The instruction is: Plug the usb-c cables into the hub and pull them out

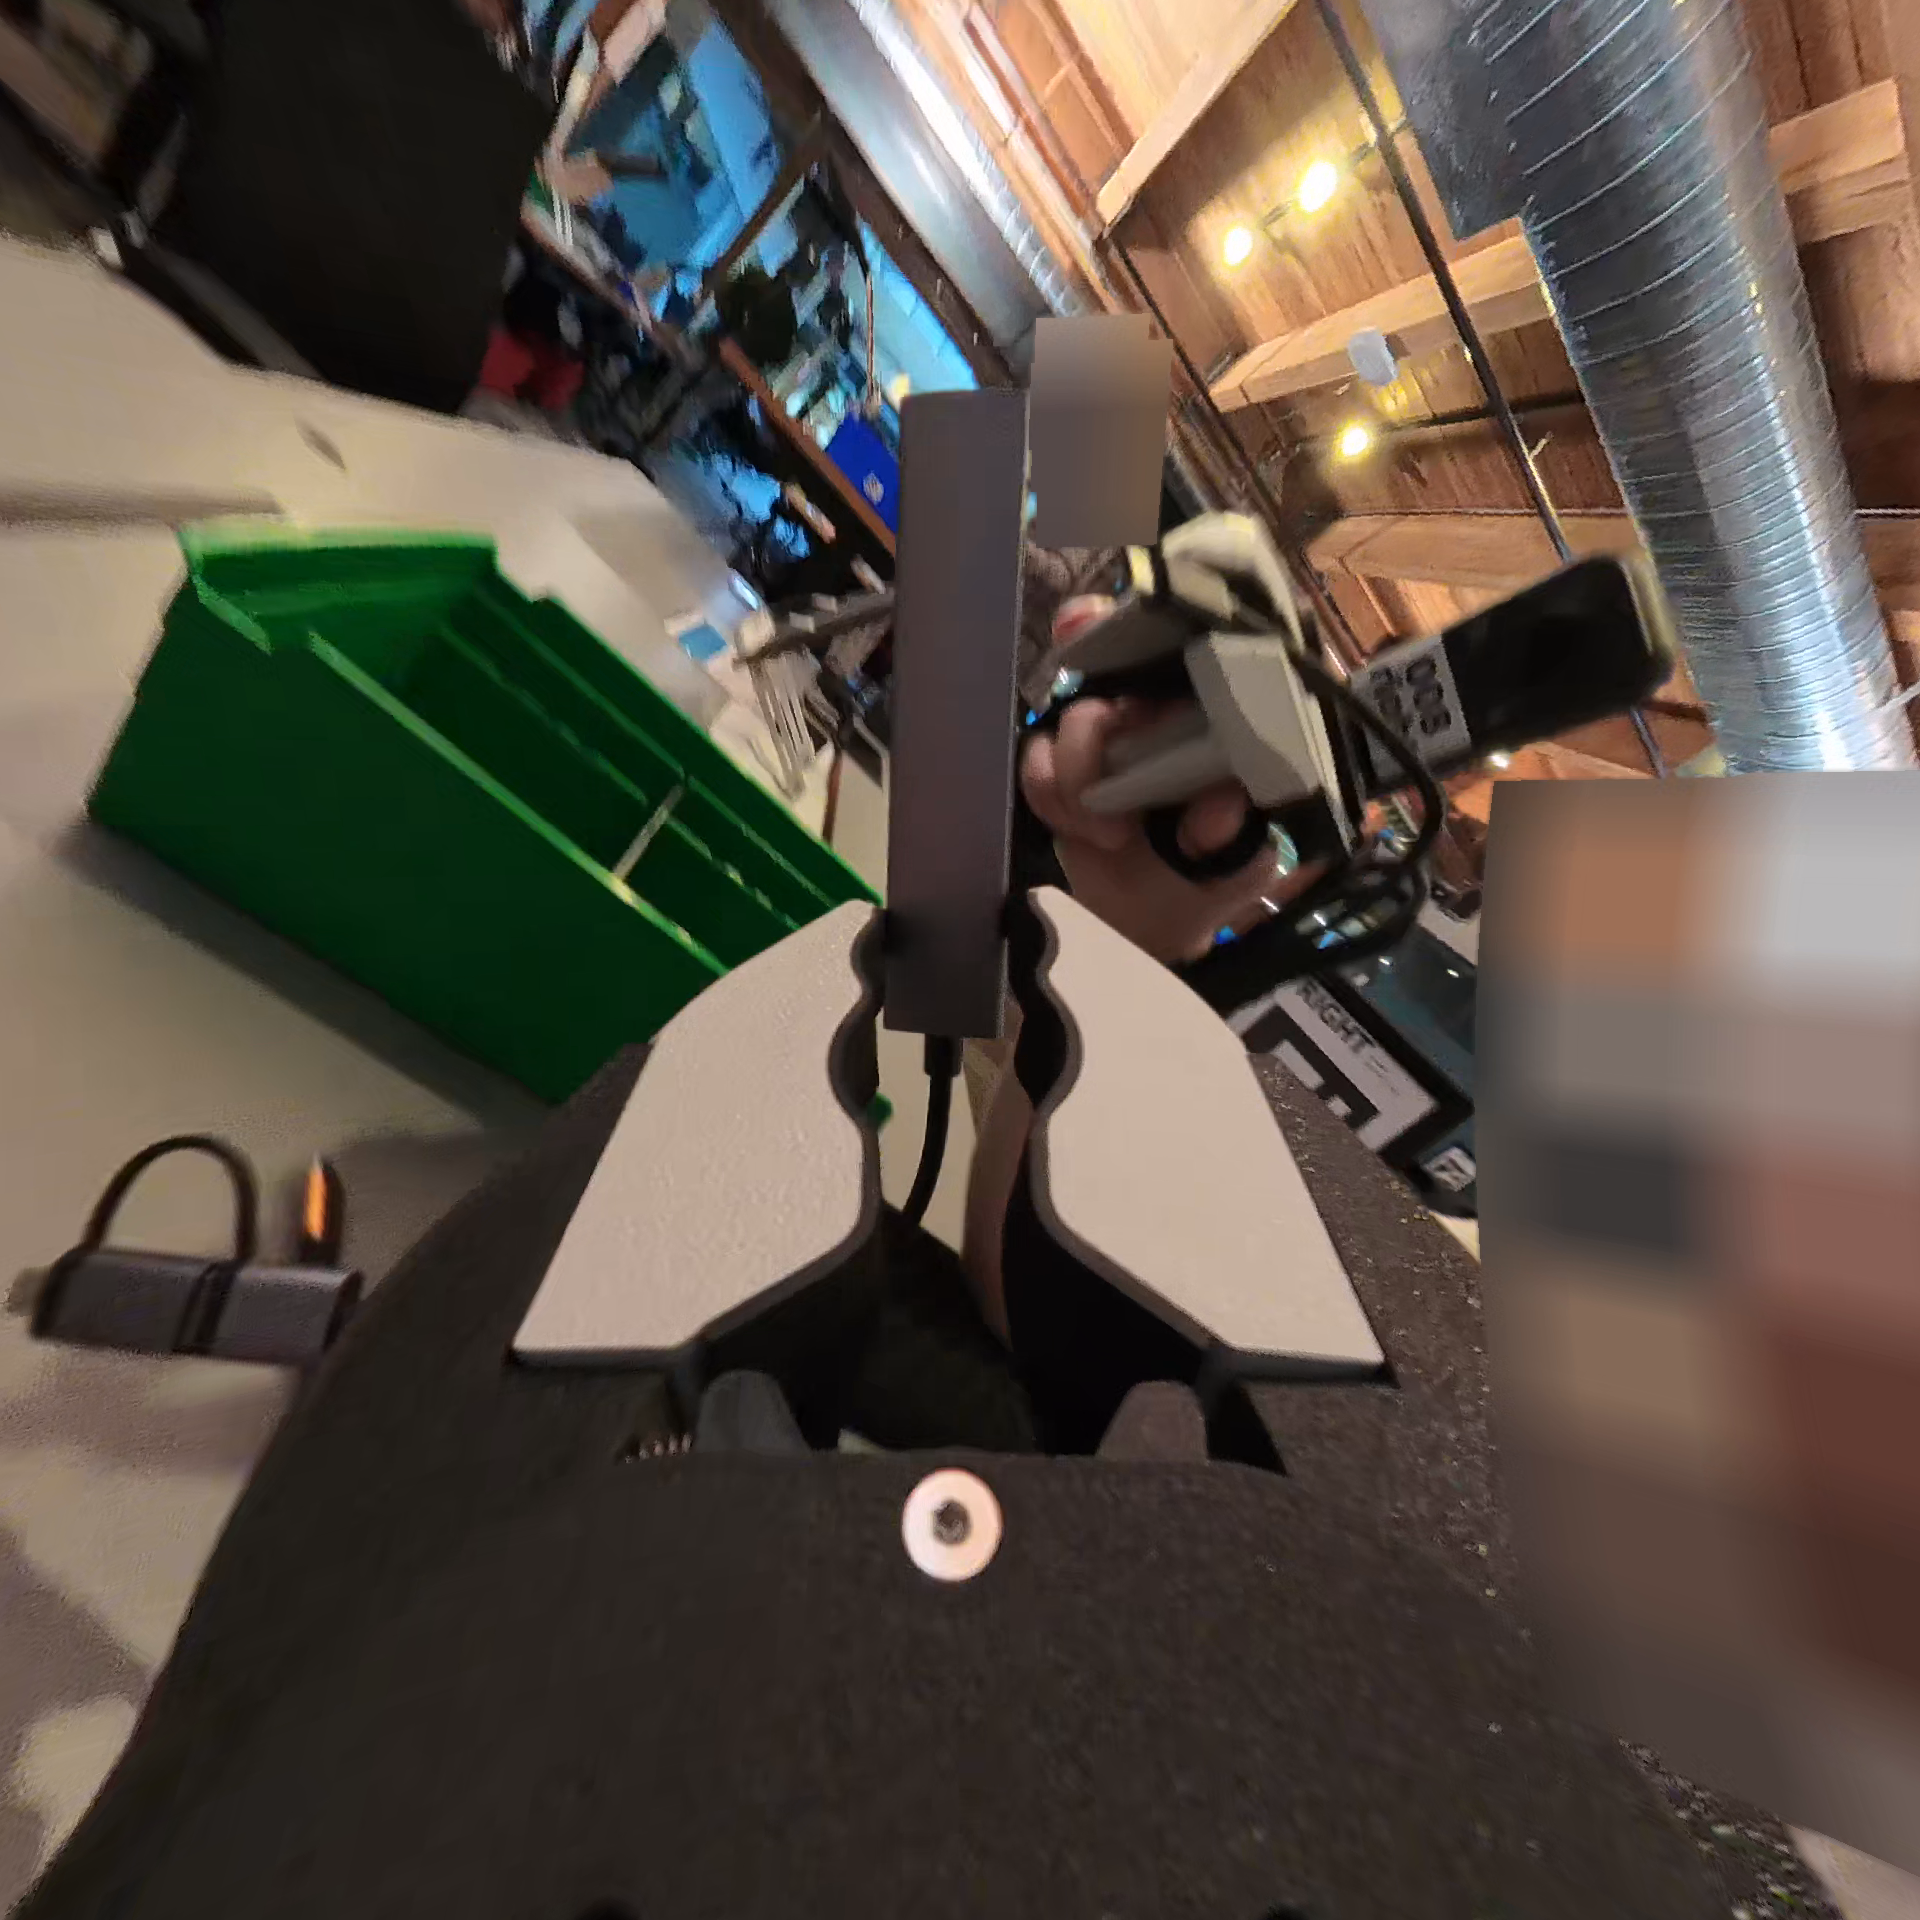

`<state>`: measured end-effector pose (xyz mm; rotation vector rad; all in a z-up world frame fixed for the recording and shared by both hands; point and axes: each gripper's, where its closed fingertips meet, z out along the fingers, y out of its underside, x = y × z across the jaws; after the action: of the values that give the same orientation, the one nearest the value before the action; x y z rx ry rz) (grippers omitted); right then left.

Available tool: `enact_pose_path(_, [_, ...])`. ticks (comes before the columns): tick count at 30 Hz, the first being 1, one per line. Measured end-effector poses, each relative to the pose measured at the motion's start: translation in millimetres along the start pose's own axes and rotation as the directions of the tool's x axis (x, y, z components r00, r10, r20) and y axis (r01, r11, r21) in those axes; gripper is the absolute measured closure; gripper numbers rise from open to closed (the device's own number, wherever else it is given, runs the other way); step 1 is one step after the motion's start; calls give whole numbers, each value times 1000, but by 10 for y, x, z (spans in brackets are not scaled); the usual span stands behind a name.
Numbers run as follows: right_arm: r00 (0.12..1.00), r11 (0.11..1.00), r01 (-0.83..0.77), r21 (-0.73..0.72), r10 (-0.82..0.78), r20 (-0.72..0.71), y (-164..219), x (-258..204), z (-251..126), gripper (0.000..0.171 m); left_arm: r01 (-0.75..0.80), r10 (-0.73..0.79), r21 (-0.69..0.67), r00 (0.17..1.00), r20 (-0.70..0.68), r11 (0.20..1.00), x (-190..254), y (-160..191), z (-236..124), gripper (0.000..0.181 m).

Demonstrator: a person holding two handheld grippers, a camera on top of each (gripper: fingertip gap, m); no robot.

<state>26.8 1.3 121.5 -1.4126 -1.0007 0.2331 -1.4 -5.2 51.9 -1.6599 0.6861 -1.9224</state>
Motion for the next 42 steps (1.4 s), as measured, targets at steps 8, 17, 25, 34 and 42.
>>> enact_pose_path(8, [903, 918, 389, -80, -397, -166, -144, -16, -141, 157, -341, 324, 223, 940, 110, 913, 46, -424, 80, 159])
enact_pose_path(17, [669, 689, 710, -148, -725, -165, -107, -282, 127, 158, -571, 534, 202, 819, 212, 796, 148, -407, 17, 159])
enact_pose_path(25, [618, 642, 744, -184, -766, -175, -122, -319, 173, 157, -613, 577, 199, 789, 213, 765, 188, -416, -4, 159])
enact_pose_path(34, [614, 640, 744, -193, -768, -181, -139, -302, 138, 157, -677, 640, 164, 733, 229, 717, 231, -366, 48, 160])
enact_pose_path(42, [613, 627, 758, -182, -779, -133, -96, -321, 86, 157, -748, 711, 100, 657, 250, 656, 231, -312, 75, 160])
